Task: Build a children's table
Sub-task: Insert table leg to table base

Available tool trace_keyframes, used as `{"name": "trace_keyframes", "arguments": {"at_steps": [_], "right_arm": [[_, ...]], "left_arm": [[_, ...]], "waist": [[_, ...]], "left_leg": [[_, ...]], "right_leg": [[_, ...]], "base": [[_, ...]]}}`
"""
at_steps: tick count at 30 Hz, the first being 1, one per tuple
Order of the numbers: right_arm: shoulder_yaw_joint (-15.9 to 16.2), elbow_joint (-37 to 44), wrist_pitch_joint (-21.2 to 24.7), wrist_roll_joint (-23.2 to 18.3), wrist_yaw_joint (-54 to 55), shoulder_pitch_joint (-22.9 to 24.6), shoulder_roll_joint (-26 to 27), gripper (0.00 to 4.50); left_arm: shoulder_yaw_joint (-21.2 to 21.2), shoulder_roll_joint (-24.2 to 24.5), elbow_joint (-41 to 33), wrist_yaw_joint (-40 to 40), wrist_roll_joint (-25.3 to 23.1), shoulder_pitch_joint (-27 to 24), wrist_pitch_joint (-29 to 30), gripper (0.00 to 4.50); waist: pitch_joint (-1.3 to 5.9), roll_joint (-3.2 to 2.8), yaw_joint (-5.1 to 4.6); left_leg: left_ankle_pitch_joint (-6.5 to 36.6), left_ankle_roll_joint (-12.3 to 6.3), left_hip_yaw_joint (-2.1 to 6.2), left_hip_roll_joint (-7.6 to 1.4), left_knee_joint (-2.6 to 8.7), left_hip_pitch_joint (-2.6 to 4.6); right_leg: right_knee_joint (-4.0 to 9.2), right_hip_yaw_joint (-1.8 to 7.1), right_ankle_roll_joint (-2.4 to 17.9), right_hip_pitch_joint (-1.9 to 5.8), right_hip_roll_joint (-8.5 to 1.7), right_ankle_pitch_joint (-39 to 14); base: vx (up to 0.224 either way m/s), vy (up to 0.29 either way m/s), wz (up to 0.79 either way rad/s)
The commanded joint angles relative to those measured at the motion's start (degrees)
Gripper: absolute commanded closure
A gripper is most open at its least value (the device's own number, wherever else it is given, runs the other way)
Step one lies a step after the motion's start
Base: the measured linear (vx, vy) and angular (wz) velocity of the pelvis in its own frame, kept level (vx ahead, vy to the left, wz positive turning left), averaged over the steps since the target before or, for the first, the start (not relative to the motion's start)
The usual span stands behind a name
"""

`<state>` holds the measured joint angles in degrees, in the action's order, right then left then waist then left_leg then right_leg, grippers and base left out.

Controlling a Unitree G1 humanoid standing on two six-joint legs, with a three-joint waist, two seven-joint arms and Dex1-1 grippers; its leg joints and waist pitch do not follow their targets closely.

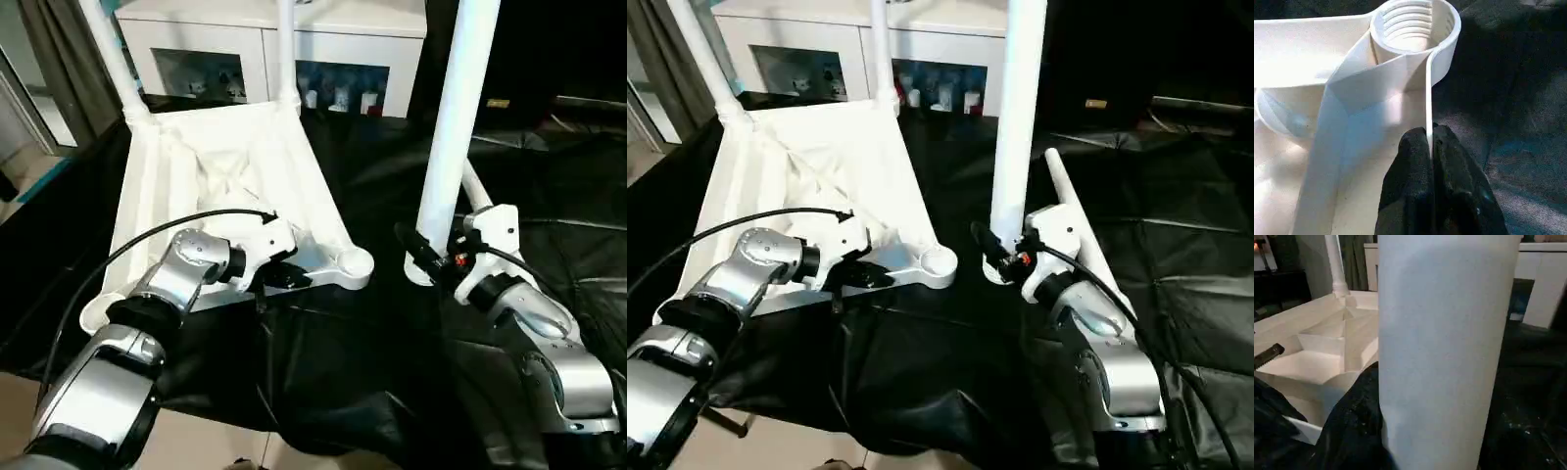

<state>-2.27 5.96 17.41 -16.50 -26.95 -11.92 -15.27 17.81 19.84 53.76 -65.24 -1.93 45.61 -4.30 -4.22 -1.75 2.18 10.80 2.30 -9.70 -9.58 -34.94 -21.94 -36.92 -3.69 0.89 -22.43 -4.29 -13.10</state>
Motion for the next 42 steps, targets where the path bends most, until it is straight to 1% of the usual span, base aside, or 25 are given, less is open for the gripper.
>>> {"name": "trace_keyframes", "arguments": {"at_steps": [1, 3, 4, 5, 6, 8, 10, 11, 12, 14, 15, 16, 17, 18, 19, 20, 21, 23, 27, 28, 32, 38, 39, 40, 42], "right_arm": [[-0.44, 0.02, 0.61, -1.72, -1.13, -1.24, 0.26, 2.58], [-0.46, -0.25, 1.05, -2.53, -1.75, -1.61, 0.42, 2.58], [-0.29, -0.78, 2.29, -3.8, -2.87, -2.41, 0.59, 2.58], [-0.16, -1.13, 3.13, -4.59, -3.59, -2.93, 0.68, 2.58], [0.63, -1.89, 5.65, -5.88, -5.11, -4.22, 0.67, 2.58], [1.21, -2.27, 6.7, -6.09, -5.76, -4.82, 0.53, 2.58], [2.05, -2.87, 7.69, -6.11, -6.68, -5.54, 0.22, 2.58], [3.93, -5.01, 8.1, -5.55, -8.93, -7.52, -0.28, 2.58], [4.35, -5.81, 8.27, -5.56, -9.65, -8.19, -0.4, 2.58], [4.86, -7.53, 8.51, -5.82, -11.55, -9.31, -0.7, 2.58], [5.1, -7.82, 8.76, -5.82, -11.95, -9.49, -0.83, 2.58], [5.66, -8.21, 8.9, -5.42, -12.48, -9.64, -1.25, 2.58], [6.02, -8.51, 9.07, -5.17, -12.86, -9.81, -1.59, 2.58], [6.65, -9.07, 9.04, -4.56, -13.23, -9.72, -1.95, 2.58], [6.67, -9.08, 9.04, -4.54, -13.24, -9.72, -1.96, 2.58], [7.11, -9.59, 9.02, -4.14, -13.55, -9.73, -2.22, 2.58], [8.07, -10.56, 8.96, -3.39, -14.18, -9.37, -2.75, 2.58], [8.35, -11.09, 8.65, -3.04, -14.32, -9.17, -2.89, 2.58], [7.87, -12.46, 7.19, -2.57, -13.67, -8.72, -2.16, 2.58], [7.7, -12.95, 6.74, -2.67, -13.58, -8.79, -1.86, 2.58], [6.93, -15.19, 4.76, -3.54, -13.34, -9.22, 0.25, 2.58], [6.29, -15.09, 3.73, -4.78, -14.16, -9.44, 1.41, 2.58], [5.78, -14.13, 3.83, -5.68, -14.51, -9.42, 1.49, 2.58], [5.74, -14.04, 3.84, -5.76, -14.56, -9.41, 1.48, 2.58], [5.08, -12.74, 3.68, -6.72, -15.6, -9.24, 1.4, 2.58]], "left_arm": [[-1.05, 0.34, 0.24, -0.83, 0.32, 0.95, -0.73, 4.46], [-1.29, 0.25, 0.26, -1.62, 0.74, 0.81, -0.95, 4.5], [-1.1, 0.31, 0.44, -2.5, 0.72, 0.53, -1.38, 4.5], [-0.92, 0.37, 0.57, -3.01, 0.65, 0.36, -1.67, 4.5], [-0.65, 0.4, 0.23, -3.82, 0.67, -0.2, -2.3, 4.5], [-0.61, 0.32, -0.07, -4.22, 0.78, -0.47, -2.61, 4.5], [-0.54, 0.17, -0.77, -4.99, 1.0, -0.86, -2.69, 4.5], [0.18, -0.21, -4.15, -6.84, 1.4, -2.36, -2.75, 4.5], [0.45, -0.38, -5.37, -7.46, 1.54, -2.84, -2.59, 4.5], [1.33, -0.77, -8.36, -7.73, 1.04, -4.09, -2.48, 4.5], [1.51, -0.86, -9.08, -7.7, 1.0, -4.43, -2.23, 4.5], [1.7, -0.98, -9.6, -7.5, 0.8, -4.7, -2.39, 4.5], [1.75, -1.08, -9.78, -7.38, 0.62, -4.8, -2.56, 4.5], [1.82, -1.22, -10.1, -7.28, 0.55, -5.15, -2.65, 4.5], [1.83, -1.23, -10.11, -7.28, 0.54, -5.16, -2.65, 4.5], [1.82, -1.31, -10.55, -7.27, 0.48, -5.5, -2.57, 4.5], [1.79, -1.34, -11.15, -7.1, 0.26, -6.26, -2.51, 4.5], [1.68, -1.27, -11.53, -6.77, 0.1, -6.58, -2.39, 4.5], [1.34, -1.04, -12.53, -6.22, 0.23, -6.96, -1.87, 4.5], [1.27, -1.03, -12.58, -6.22, 0.27, -6.93, -1.8, 4.5], [1.07, -1.02, -12.85, -6.29, 0.35, -6.94, -1.43, 4.5], [0.33, -1.32, -12.99, -3.71, 0.0, -7.04, -2.03, 4.5], [-0.11, -1.24, -13.64, -4.88, 1.07, -7.13, -0.61, 4.22], [-0.16, -1.21, -13.77, -5.03, 1.19, -7.16, -0.48, 4.05], [-1.29, -0.34, -16.94, -7.7, 3.78, -7.89, 2.3, 3.9]], "waist": [[4.17, 0.16, 0.26], [4.21, 0.06, 0.25], [4.17, -0.15, 0.17], [4.21, -0.07, 0.08], [4.24, -0.25, 0.14], [4.21, -0.22, 0.13], [4.27, -0.35, 0.17], [4.23, -0.28, 0.3], [4.26, -0.08, 0.23], [4.39, 0.03, 0.51], [4.35, -0.1, 0.74], [4.32, 0.11, 1.1], [4.24, 0.02, 1.24], [4.24, -0.05, 1.38], [4.23, 0.15, 1.46], [4.17, 0.1, 1.46], [4.11, 0.39, 1.36], [4.13, 0.24, 1.34], [4.18, 0.27, 1.32], [4.17, -0.03, 1.34], [4.17, 0.08, 1.23], [4.16, 0.03, 1.18], [4.09, -0.49, 1.2], [4.08, -0.22, 1.2], [4.14, -0.44, 1.29]], "left_leg": [[6.54, -4.39, 1.13, -3.15, 3.85, 0.64], [6.49, -4.5, 1.13, -3.22, 3.82, 0.66], [6.27, -4.73, 1.16, -3.11, 3.82, 0.64], [6.02, -4.79, 1.21, -3.15, 3.84, 0.54], [5.68, -5.19, 1.2, -3.24, 3.81, 0.67], [5.63, -5.11, 1.17, -3.27, 3.83, 0.67], [5.79, -5.02, 1.18, -3.27, 3.82, 0.72], [5.9, -4.89, 1.1, -3.42, 3.87, 0.88], [5.58, -4.82, 1.16, -3.48, 3.96, 0.61], [5.34, -4.91, 0.94, -3.71, 3.86, 0.97], [5.06, -4.97, 0.93, -3.74, 3.83, 0.92], [4.78, -5.19, 0.76, -3.78, 3.84, 1.05], [5.12, -5.15, 0.63, -3.84, 3.88, 1.19], [5.28, -4.9, 0.61, -3.85, 3.88, 1.21], [5.25, -4.52, 0.61, -3.86, 3.95, 1.08], [5.45, -4.38, 0.57, -3.81, 3.98, 1.07], [6.04, -3.92, 0.58, -3.78, 4.07, 0.97], [6.0, -3.75, 0.6, -3.78, 4.07, 0.97], [5.25, -3.98, 0.6, -3.73, 4.02, 0.84], [5.4, -3.98, 0.63, -3.73, 4.02, 0.85], [6.24, -3.6, 0.62, -3.73, 4.1, 0.89], [5.66, -4.0, 0.64, -3.79, 4.16, 0.88], [6.34, -3.77, 0.67, -3.75, 4.21, 0.91], [6.76, -3.68, 0.68, -3.73, 4.23, 0.85], [6.77, -3.5, 0.71, -3.81, 4.22, 0.86]], "right_leg": [[4.69, 3.18, 16.04, 3.67, -4.47, 1.35], [4.63, 3.2, 16.2, 3.64, -4.49, 1.65], [4.58, 3.15, 16.45, 3.63, -4.38, 2.33], [4.5, 3.15, 16.5, 3.73, -4.42, 2.81], [4.41, 3.19, 16.94, 3.67, -4.44, 4.26], [4.35, 3.13, 17.36, 3.63, -4.4, 4.94], [4.31, 3.1, 17.52, 3.68, -4.46, 5.08], [4.37, 3.14, 17.61, 3.51, -4.48, 5.18], [4.21, 3.07, 17.91, 3.75, -4.58, 5.58], [4.12, 3.16, 18.05, 3.45, -4.59, 5.89], [4.02, 3.17, 18.04, 3.46, -4.64, 6.05], [4.11, 3.21, 17.73, 3.31, -4.59, 5.9], [4.18, 3.22, 17.65, 3.12, -4.58, 5.09], [4.2, 3.19, 17.57, 3.15, -4.62, 4.51], [4.18, 3.18, 17.23, 3.28, -4.66, 3.78], [4.27, 3.17, 17.0, 3.21, -4.61, 3.27], [4.44, 3.15, 16.38, 3.29, -4.67, 1.69], [4.48, 3.18, 16.19, 3.26, -4.77, 1.14], [4.42, 3.18, 15.74, 3.23, -4.72, 1.87], [4.44, 3.16, 15.82, 3.17, -4.76, 1.66], [4.57, 3.15, 15.87, 3.1, -4.73, 0.76], [4.43, 3.11, 16.09, 3.14, -4.65, 2.49], [4.57, 3.09, 16.04, 3.1, -4.63, 2.05], [4.59, 3.11, 16.08, 3.24, -4.72, 1.71], [4.45, 3.11, 16.33, 3.3, -4.88, 1.61]], "base": [[0.0, 0.0, 0.0], [0.0, 0.0, 0.0], [0.0, 0.0, 0.0], [0.0, 0.0, 0.0], [0.0, 0.0, 0.0], [0.0, 0.0, 0.0], [0.0, 0.0, 0.0], [0.0, 0.0, 0.0], [0.0, 0.0, 0.0], [0.0, 0.0, 0.0], [0.0, 0.0, 0.0], [0.0, 0.0, 0.0], [0.0, 0.0, 0.0], [0.0, 0.0, 0.0], [0.0, 0.0, 0.0], [0.0, 0.0, 0.0], [0.0, 0.0, 0.0], [0.0, 0.0, 0.0], [0.0, 0.0, 0.0], [0.0, 0.0, 0.0], [0.0, 0.0, 0.0], [0.0, 0.0, 0.0], [0.0, 0.0, 0.0], [0.0, 0.0, 0.0], [0.0, 0.0, 0.0]]}}
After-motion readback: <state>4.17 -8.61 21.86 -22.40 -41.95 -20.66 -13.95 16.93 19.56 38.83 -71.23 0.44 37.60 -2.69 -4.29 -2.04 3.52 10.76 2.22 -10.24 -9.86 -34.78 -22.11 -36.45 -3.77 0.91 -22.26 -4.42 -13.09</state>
